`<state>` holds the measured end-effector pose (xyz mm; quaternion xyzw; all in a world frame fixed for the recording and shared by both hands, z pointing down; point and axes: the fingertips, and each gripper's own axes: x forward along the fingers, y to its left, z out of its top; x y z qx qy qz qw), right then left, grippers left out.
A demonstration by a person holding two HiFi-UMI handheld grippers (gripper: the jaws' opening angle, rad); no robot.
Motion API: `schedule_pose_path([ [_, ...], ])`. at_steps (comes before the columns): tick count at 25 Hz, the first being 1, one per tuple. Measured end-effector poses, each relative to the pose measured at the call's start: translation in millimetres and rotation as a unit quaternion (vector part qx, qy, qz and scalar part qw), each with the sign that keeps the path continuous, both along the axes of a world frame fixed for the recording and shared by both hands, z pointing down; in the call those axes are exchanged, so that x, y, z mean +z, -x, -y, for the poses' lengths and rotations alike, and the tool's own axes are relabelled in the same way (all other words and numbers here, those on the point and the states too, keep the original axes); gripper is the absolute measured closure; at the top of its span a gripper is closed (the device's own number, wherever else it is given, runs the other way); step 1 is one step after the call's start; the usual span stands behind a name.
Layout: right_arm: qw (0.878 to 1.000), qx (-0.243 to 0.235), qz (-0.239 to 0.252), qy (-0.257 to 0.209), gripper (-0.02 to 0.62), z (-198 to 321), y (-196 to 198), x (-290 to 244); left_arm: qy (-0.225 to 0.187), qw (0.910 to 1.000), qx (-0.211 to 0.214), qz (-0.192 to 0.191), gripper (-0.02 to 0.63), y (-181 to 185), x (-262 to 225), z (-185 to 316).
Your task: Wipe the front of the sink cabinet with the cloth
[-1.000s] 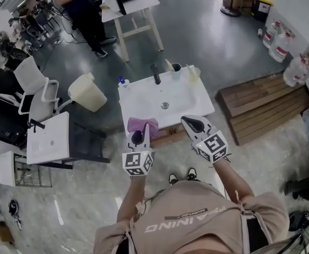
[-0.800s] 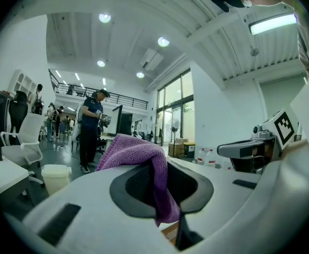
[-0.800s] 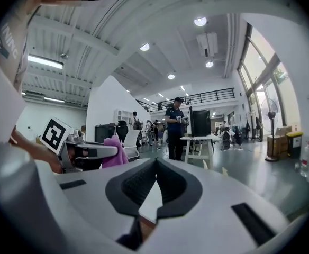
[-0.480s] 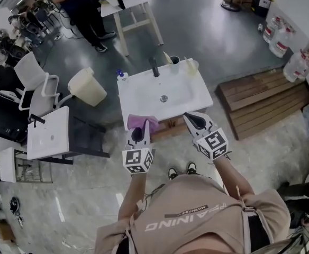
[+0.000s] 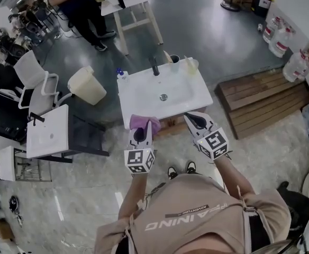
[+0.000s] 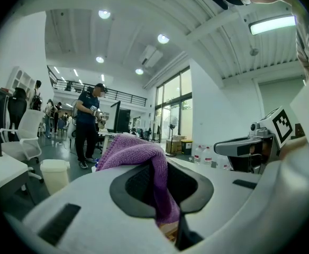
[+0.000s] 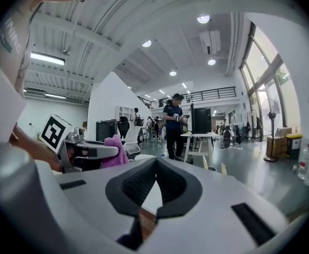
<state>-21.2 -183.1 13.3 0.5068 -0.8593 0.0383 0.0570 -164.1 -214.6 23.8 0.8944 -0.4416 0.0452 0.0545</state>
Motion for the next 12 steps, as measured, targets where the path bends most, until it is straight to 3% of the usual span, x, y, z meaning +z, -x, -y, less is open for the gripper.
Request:
schedule_pose_path([
  [12, 1.0, -0.003, -0.019, -0.01, 0.584, 0.8, 6.1, -3.0, 0.005, 0.9998, 0.02, 0.005, 0.569, -5.8, 4.2, -5.9],
])
